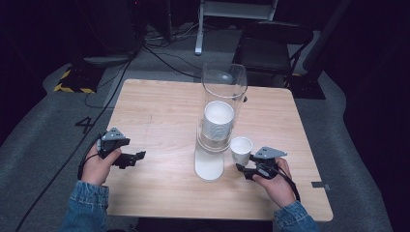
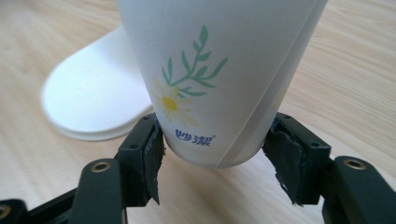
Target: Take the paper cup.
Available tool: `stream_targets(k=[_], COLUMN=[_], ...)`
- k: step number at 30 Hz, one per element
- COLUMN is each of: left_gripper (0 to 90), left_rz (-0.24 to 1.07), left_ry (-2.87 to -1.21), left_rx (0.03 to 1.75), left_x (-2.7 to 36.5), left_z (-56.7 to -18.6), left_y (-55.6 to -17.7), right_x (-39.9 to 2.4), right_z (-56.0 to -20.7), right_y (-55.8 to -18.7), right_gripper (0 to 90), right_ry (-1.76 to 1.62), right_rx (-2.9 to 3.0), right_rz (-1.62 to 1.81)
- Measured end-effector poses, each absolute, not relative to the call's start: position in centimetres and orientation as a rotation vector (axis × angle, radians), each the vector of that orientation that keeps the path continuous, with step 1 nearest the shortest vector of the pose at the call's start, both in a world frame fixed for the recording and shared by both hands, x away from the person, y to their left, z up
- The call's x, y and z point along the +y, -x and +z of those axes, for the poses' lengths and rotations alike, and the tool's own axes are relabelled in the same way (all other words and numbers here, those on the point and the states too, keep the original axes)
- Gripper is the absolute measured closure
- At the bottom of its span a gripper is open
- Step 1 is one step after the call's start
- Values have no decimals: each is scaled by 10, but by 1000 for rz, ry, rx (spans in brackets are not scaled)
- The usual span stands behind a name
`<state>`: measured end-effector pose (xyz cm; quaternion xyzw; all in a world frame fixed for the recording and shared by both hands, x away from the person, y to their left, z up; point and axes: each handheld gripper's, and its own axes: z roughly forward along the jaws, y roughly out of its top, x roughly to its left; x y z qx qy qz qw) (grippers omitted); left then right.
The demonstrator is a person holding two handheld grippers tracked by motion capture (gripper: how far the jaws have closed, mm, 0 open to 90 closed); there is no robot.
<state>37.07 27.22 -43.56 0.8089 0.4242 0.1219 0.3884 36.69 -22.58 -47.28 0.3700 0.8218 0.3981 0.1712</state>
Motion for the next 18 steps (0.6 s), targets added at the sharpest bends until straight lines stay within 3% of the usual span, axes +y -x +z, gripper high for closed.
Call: stream_targets(k=[18], left_gripper=[156], left_rz=[300], left_ry=[-2060], left_rx=[1104], left_x=[273], left_z=[-441], left_y=[-369], right_x=[-277], right_z=[-482], right_y=[-403], right_gripper=[391], right_ry=[-1346], right_rx=[2100], right_rz=[1022])
